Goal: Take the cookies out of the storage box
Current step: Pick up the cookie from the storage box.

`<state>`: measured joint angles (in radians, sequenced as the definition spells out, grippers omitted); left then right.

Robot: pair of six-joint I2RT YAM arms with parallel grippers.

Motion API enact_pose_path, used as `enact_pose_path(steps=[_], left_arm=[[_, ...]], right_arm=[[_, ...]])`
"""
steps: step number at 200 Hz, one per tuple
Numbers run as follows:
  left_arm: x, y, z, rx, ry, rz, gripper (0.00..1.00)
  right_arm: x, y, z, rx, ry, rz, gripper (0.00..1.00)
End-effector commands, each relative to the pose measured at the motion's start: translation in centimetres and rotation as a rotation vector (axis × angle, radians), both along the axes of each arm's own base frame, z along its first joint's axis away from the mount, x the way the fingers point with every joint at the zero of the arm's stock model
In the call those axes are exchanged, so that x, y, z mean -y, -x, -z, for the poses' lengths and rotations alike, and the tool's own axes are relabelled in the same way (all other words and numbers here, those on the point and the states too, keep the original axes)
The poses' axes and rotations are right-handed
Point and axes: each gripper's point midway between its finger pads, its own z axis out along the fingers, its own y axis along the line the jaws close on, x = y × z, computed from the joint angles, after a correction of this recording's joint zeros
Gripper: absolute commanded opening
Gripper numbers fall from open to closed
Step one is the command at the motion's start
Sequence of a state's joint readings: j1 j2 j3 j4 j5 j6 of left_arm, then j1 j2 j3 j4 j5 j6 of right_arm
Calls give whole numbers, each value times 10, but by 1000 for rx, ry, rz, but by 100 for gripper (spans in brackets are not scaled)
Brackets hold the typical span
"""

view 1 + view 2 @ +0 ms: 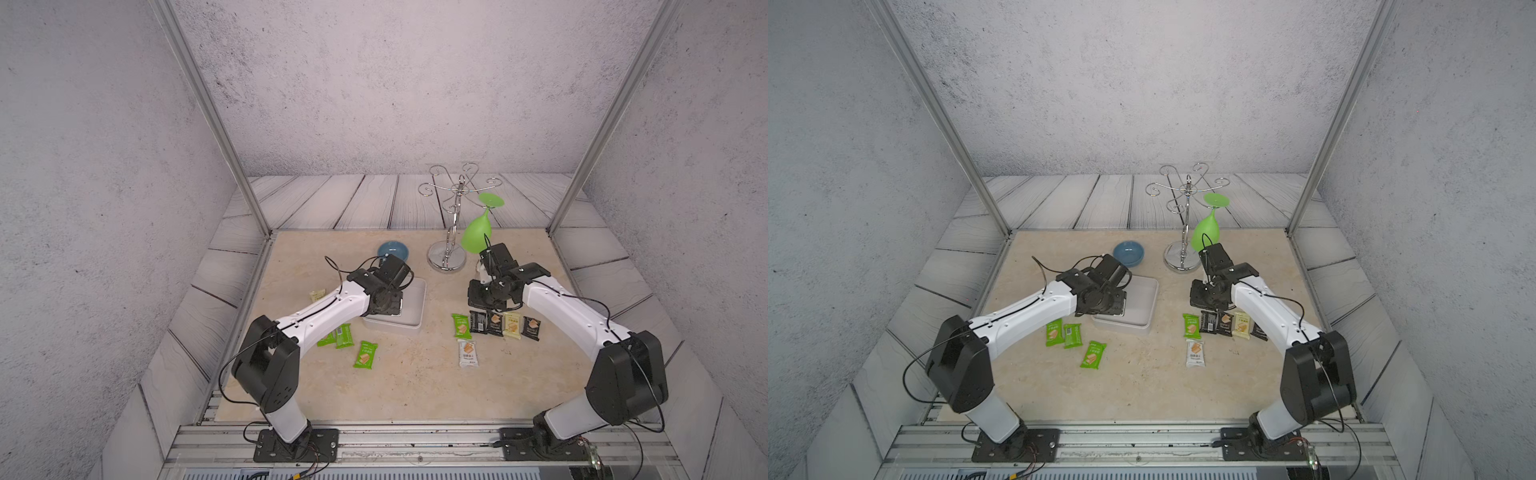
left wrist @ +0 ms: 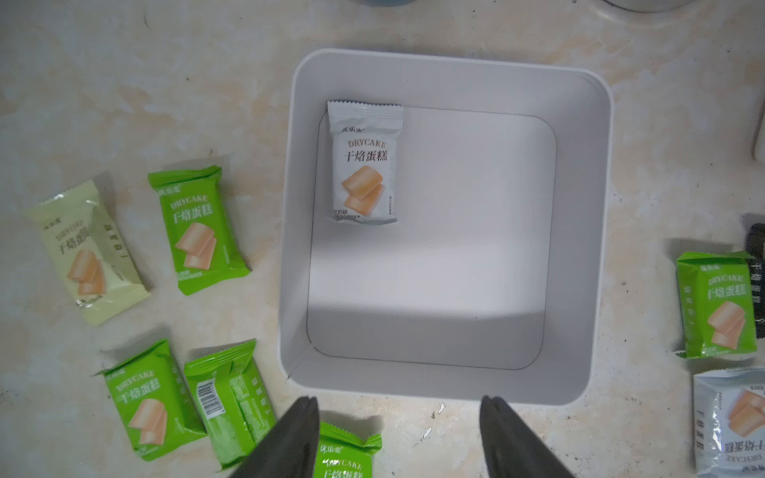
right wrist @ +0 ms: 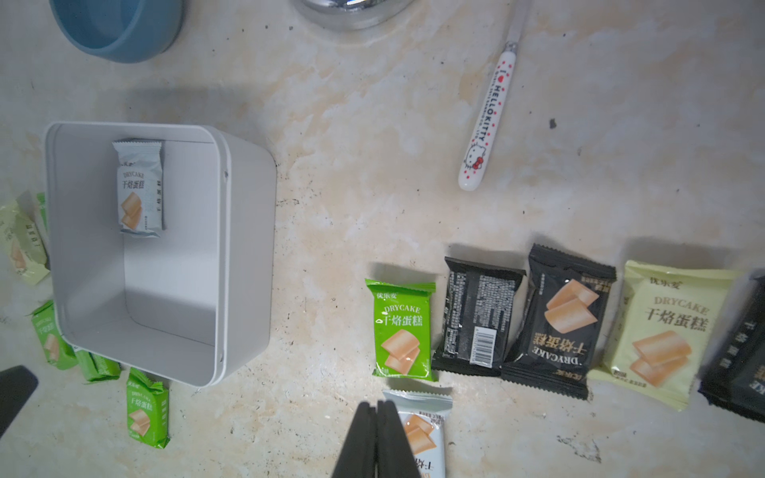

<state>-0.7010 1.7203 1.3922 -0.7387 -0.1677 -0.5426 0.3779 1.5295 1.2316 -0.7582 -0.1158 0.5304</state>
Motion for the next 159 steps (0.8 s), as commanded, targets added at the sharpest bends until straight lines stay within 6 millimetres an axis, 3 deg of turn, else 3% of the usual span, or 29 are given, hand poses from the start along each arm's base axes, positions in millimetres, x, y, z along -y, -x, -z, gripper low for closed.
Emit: enact_pose_path(steps=[1, 67, 103, 149, 159], left_arm=[[1, -19, 1, -23, -24, 30, 69], [0, -61, 24, -115, -33, 7, 70], [-1, -73, 37, -142, -42, 9, 70], [2, -79, 53, -170, -35, 3, 70], [2, -80, 57, -177, -37, 1, 69]], right_arm=[[2, -3, 2, -4, 30, -9, 9], [9, -14, 17, -43, 41, 9, 14], [13, -24, 24, -48, 49, 28, 38], [24, -33, 25, -44, 81, 54, 59], [26, -33, 26, -47, 87, 59, 69]])
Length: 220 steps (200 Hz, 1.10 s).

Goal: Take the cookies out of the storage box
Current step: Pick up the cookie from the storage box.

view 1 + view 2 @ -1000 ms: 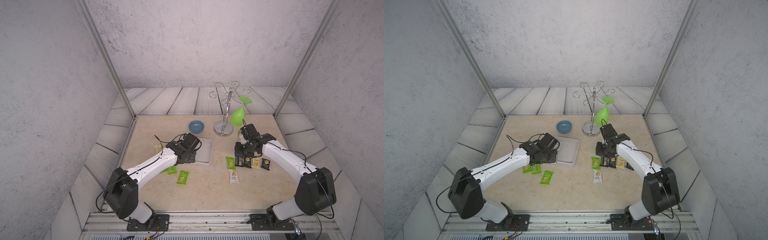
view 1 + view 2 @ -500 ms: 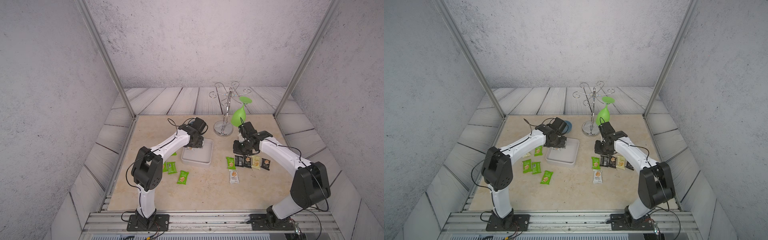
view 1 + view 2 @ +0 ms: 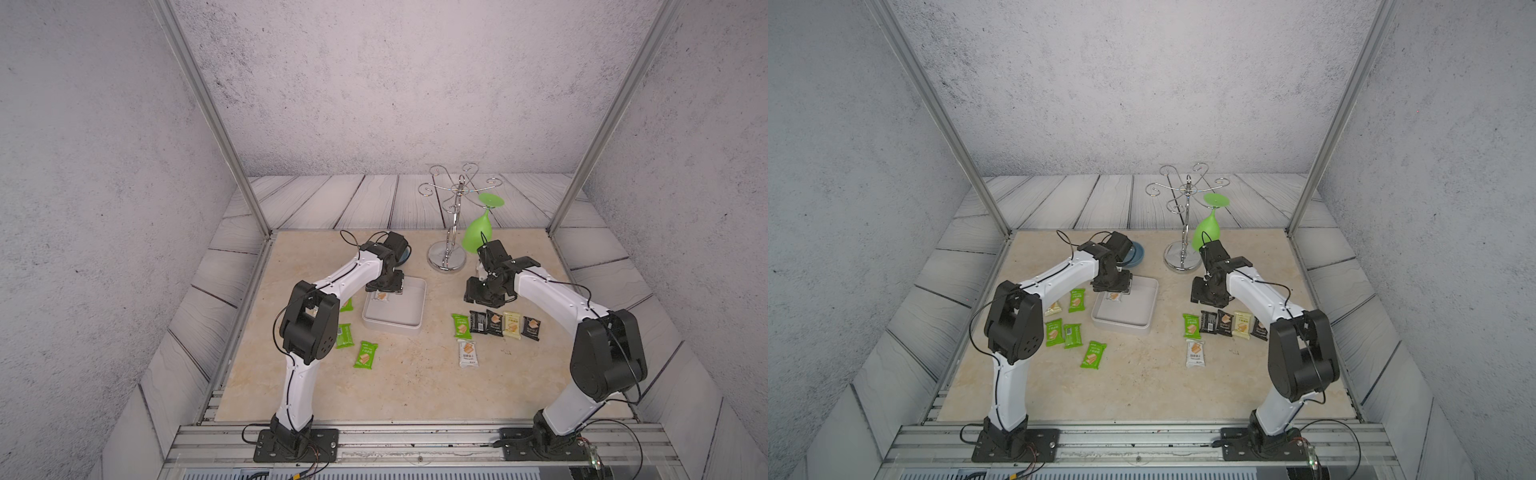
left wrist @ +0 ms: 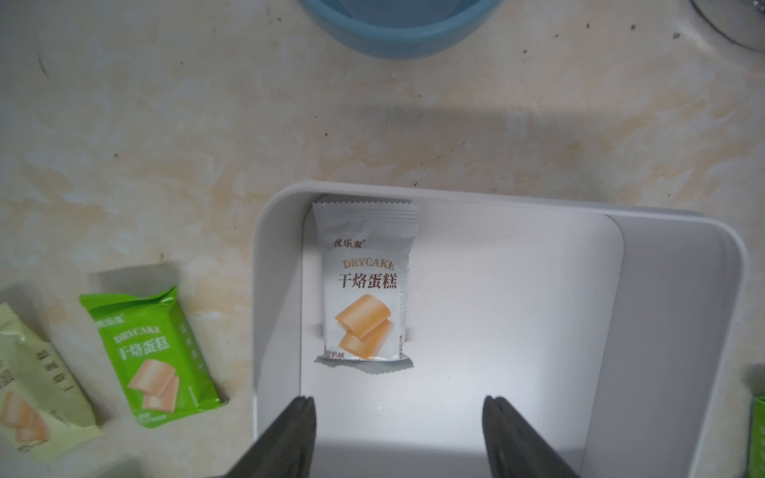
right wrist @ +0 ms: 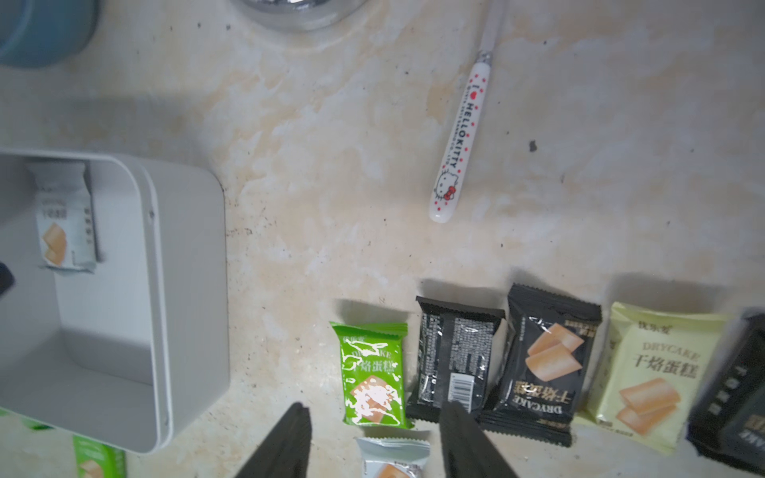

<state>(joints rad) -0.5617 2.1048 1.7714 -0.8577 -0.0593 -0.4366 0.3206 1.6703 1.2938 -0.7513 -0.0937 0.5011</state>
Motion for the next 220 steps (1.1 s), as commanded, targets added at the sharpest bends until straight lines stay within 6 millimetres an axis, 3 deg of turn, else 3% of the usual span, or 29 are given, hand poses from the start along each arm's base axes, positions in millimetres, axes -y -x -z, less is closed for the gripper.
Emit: enact_pose_path(steps=[1, 110, 220], left_arm=[[0, -4, 9, -26, -5, 3, 69], [-18, -21, 42, -46, -114, -78, 69], [-12, -24, 63, -80, -85, -81, 68]], right_arm=[[10, -6, -2, 7, 36, 19, 70], [23, -8, 6, -29, 59, 29, 73], [29, -12, 11, -56, 72, 31, 72]])
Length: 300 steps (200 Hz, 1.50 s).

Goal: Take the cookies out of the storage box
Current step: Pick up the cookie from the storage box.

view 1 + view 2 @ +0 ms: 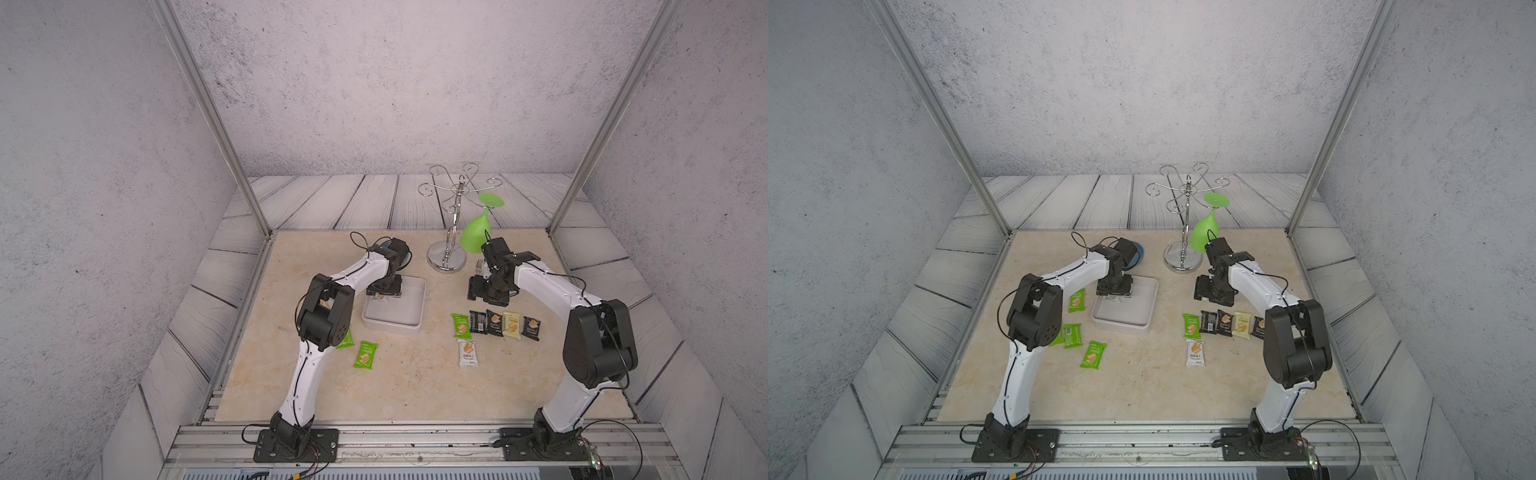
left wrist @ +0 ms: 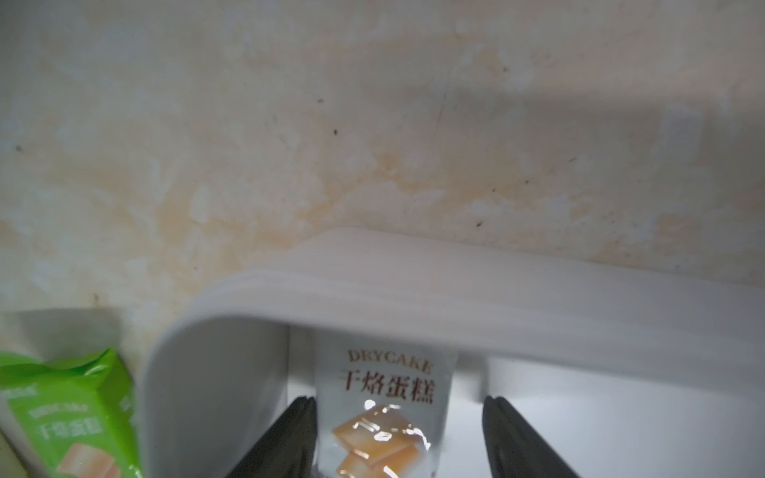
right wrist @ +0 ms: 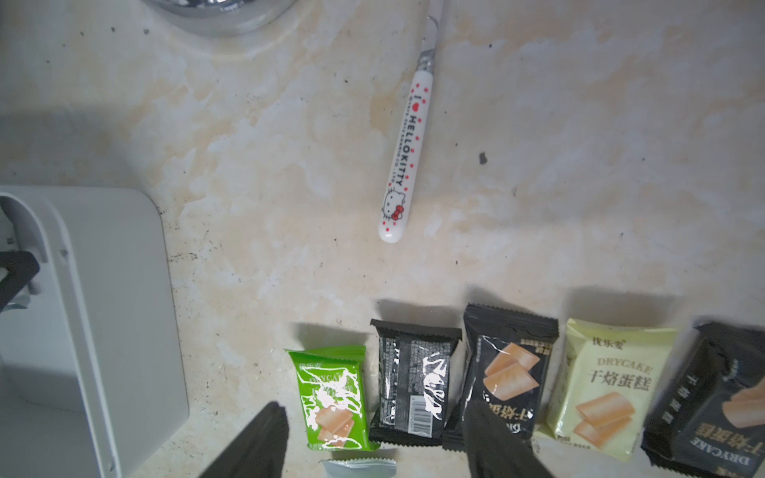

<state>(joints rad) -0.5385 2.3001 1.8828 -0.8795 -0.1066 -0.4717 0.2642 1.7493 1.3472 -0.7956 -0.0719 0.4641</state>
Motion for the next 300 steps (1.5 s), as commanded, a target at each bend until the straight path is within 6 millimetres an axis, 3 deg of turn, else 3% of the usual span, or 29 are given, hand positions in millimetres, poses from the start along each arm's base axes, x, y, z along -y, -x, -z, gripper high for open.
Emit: enact_pose_path(steps=[1, 96, 164, 214, 300], left_arm=[[-2, -3, 6, -13, 0, -13, 68], [1, -7, 18, -28, 21, -13, 63], [-1, -8, 18, -26, 20, -17, 46], [0, -12, 4, 9, 31, -22, 43], [-1, -5, -43, 88, 98, -40, 43]], right_arm=[[6, 0, -3, -3, 22, 1, 72], [9, -3, -3, -13, 23, 6, 71], [10, -5, -2, -18, 14, 8, 70], [10, -6, -3, -17, 7, 7, 70], [6, 0, -12, -4, -33, 20, 69]])
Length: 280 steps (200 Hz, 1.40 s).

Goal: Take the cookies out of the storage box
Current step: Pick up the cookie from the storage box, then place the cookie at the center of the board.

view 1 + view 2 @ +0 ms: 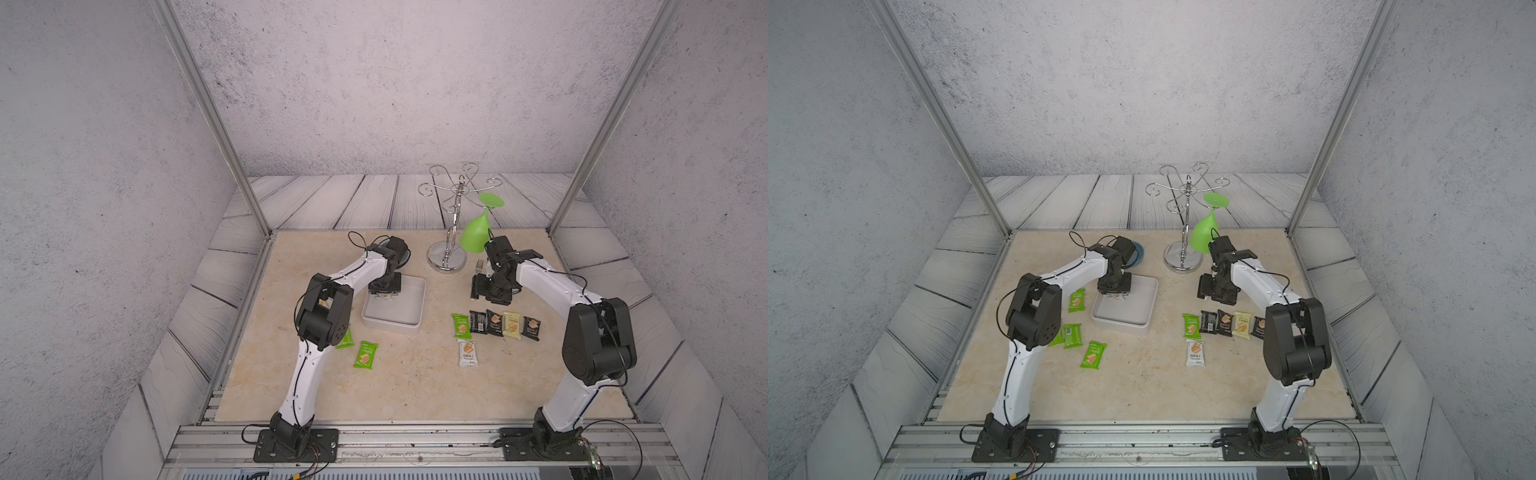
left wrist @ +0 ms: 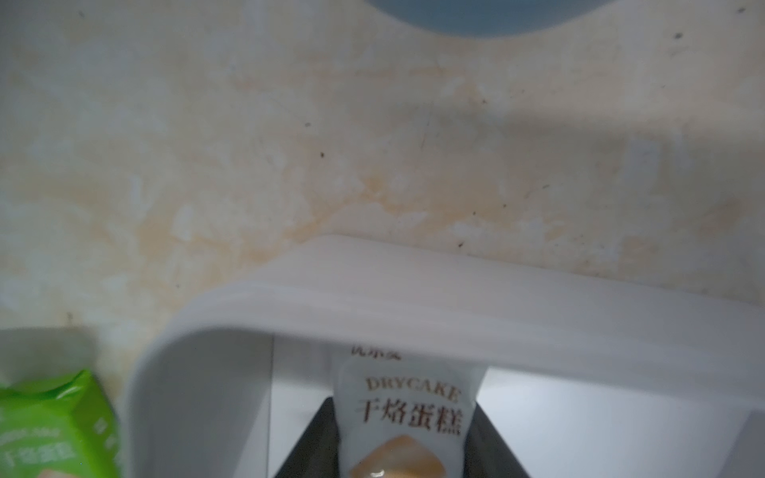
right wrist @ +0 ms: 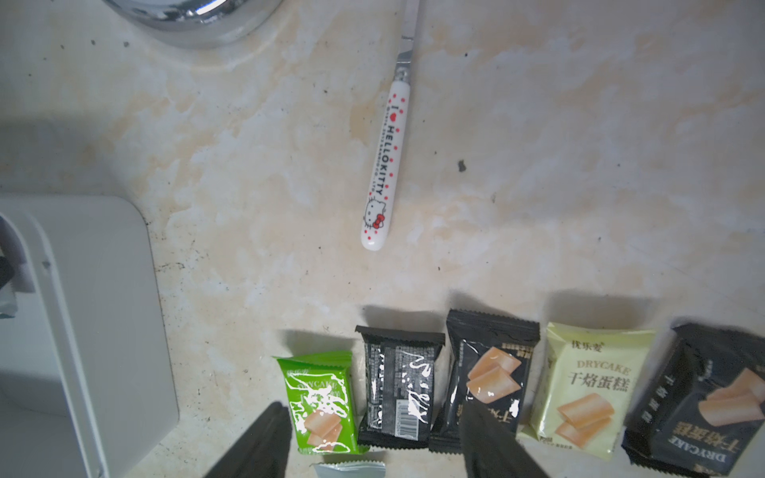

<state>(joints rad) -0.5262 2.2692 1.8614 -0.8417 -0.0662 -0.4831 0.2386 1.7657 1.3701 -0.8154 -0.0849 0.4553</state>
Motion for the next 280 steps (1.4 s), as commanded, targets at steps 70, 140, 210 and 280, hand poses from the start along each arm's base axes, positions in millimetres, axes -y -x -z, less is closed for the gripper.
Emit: enact_pose_path(steps=[70, 140, 210, 280], left_arm=[[-15, 36, -61, 84, 88, -48, 43], [-29, 113, -73, 86, 112, -54, 43], [-29, 183, -59, 60, 97, -18, 43], [-9, 225, -36, 25, 40, 104, 43]], right_arm=[[1, 19, -17, 13, -37, 19, 69], [-4, 34, -21, 22, -80, 21, 69], [-2, 64, -16, 14, -100, 40, 68], [1, 83, -15, 16, -104, 50, 68]])
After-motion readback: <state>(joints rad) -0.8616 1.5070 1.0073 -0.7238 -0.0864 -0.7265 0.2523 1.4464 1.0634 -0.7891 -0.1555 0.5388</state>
